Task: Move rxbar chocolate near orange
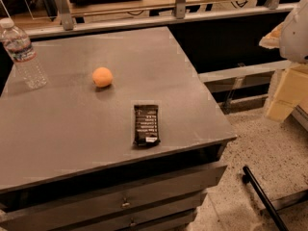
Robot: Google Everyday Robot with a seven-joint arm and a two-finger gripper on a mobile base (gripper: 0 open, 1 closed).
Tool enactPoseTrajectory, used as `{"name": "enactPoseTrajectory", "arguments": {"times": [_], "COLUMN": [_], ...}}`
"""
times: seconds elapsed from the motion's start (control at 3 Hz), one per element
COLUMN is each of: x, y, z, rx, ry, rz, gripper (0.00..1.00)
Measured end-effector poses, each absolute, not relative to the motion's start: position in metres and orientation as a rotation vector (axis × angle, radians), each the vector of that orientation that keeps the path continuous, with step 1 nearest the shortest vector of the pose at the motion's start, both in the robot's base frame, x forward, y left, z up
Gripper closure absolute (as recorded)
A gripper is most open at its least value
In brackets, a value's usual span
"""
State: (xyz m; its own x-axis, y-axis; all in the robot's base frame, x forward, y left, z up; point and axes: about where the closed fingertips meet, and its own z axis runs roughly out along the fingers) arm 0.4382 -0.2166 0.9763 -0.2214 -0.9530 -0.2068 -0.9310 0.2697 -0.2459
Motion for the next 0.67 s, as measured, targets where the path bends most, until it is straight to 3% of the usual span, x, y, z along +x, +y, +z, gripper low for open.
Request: {"name": "enactPoseTrajectory", "arguments": {"times": [0.67], "x": [0.444], "y": [-0.188], "z": [0.97], "rx": [-1.813], "ry": [2.173], "rz": [-0.093], "gripper": [0.0]}}
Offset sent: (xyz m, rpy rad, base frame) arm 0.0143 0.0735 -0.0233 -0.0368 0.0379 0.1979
